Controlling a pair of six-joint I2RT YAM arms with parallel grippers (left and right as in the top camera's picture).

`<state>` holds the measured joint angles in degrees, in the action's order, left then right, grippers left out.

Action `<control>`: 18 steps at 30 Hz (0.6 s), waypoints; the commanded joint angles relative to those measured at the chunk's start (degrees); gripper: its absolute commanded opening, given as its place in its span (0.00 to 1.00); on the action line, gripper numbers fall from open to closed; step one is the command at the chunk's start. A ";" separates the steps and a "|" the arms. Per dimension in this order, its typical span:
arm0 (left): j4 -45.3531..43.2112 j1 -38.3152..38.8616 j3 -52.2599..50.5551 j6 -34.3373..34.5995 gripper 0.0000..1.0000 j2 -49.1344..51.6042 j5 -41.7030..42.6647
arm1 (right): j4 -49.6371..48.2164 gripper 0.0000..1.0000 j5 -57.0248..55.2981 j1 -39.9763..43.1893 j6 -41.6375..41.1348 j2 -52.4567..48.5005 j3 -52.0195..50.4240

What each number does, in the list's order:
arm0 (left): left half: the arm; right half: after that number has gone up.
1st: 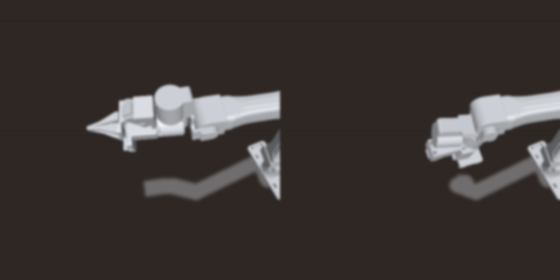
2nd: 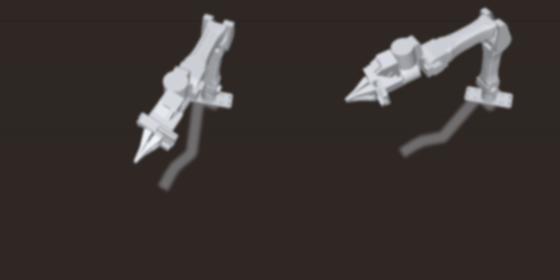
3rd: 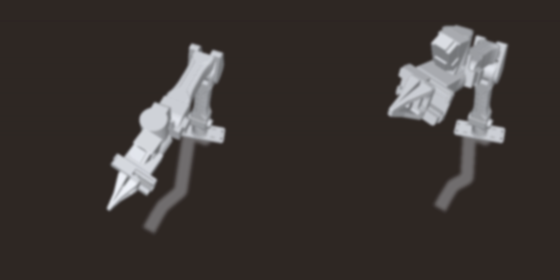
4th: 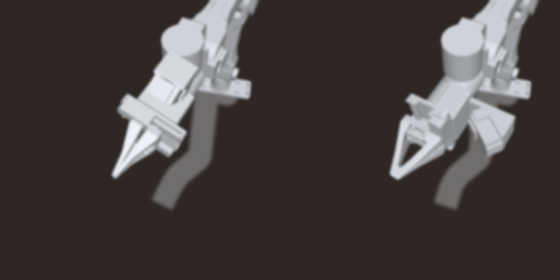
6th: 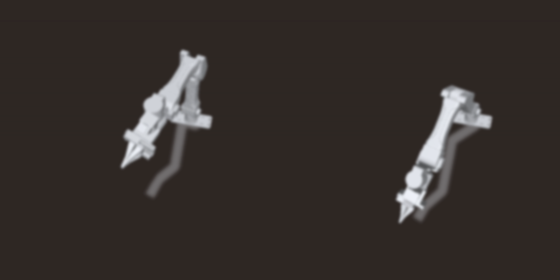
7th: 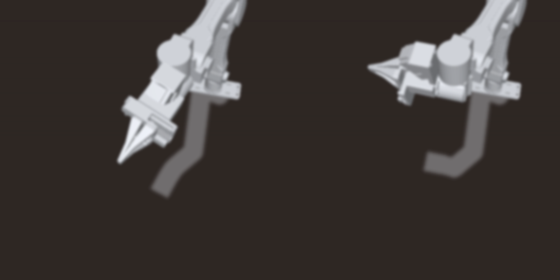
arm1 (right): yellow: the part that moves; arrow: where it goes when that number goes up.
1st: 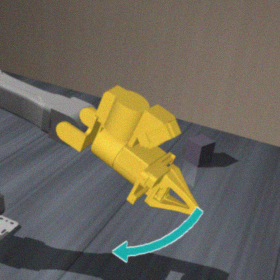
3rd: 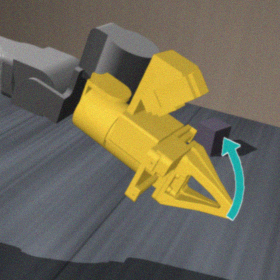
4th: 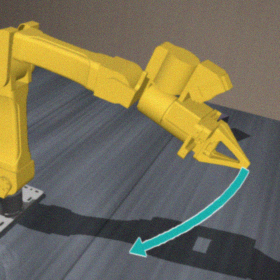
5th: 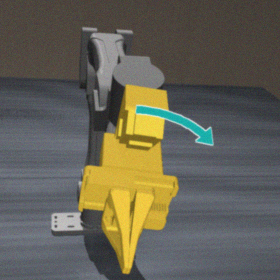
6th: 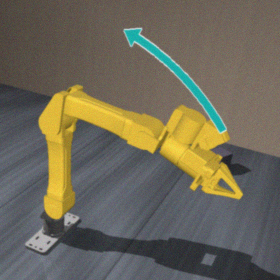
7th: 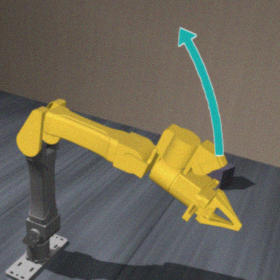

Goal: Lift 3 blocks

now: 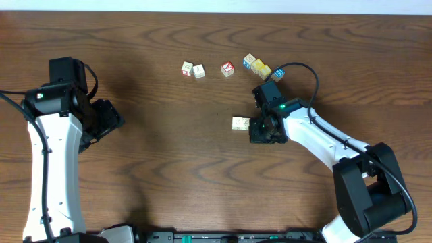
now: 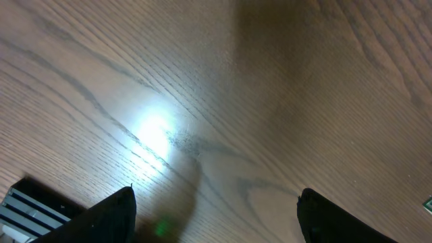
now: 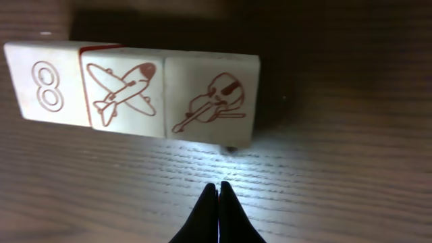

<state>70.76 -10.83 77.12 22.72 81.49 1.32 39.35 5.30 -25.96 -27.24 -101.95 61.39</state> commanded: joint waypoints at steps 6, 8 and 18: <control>0.35 -0.20 1.01 0.52 0.77 -0.20 -0.37 | -0.79 0.01 -2.03 -0.39 -1.03 -0.81 -0.28; 0.35 -0.20 1.01 0.52 0.77 -0.20 -0.37 | -1.14 0.01 -2.05 -0.39 -1.03 -0.81 -0.28; 0.35 -0.20 1.01 0.52 0.77 -0.20 -0.37 | -2.03 0.01 -2.03 -0.39 -1.05 -0.81 -0.28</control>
<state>70.76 -10.83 77.12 22.72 81.49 1.32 37.58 4.03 -25.96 -27.64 -101.97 61.39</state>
